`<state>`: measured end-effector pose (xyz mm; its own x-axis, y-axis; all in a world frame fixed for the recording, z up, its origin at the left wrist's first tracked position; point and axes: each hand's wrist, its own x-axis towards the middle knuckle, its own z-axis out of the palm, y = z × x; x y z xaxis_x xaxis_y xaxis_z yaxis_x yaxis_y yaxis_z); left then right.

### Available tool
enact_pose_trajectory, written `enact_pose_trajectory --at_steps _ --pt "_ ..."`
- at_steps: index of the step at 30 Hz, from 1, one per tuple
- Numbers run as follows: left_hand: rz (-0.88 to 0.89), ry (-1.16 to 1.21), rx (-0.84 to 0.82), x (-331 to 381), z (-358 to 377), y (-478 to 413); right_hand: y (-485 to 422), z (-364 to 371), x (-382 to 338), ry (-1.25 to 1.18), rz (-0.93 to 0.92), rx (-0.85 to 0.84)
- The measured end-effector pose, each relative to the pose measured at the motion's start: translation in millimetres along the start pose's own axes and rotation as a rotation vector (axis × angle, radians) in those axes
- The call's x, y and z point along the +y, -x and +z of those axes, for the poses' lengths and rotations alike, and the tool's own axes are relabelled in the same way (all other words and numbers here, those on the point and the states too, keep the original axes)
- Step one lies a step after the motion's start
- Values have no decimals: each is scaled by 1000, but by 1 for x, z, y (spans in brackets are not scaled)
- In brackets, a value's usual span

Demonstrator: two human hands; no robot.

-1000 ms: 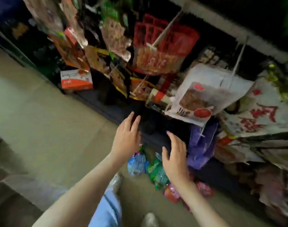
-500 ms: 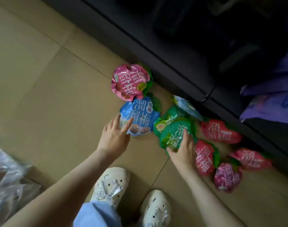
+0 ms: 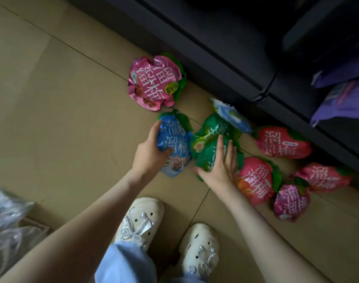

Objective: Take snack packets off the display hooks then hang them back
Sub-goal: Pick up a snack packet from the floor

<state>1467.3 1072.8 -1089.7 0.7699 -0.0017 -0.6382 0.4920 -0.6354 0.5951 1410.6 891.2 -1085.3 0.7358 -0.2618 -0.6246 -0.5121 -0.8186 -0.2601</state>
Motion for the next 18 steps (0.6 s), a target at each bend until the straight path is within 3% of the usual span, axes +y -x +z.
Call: enact_pose_trajectory --at_steps 3,6,11,18 --pt "-59 2 -4 13 -35 41 33 -30 -36 -169 -79 -42" --pt "-27 179 -90 44 -100 95 77 -79 -81 -394 -122 -146" --pt "148 368 -283 139 -248 171 146 -204 -164 -1072 194 -217" --pt "440 230 -358 311 -408 295 264 -443 -269 -1000 -152 -148"
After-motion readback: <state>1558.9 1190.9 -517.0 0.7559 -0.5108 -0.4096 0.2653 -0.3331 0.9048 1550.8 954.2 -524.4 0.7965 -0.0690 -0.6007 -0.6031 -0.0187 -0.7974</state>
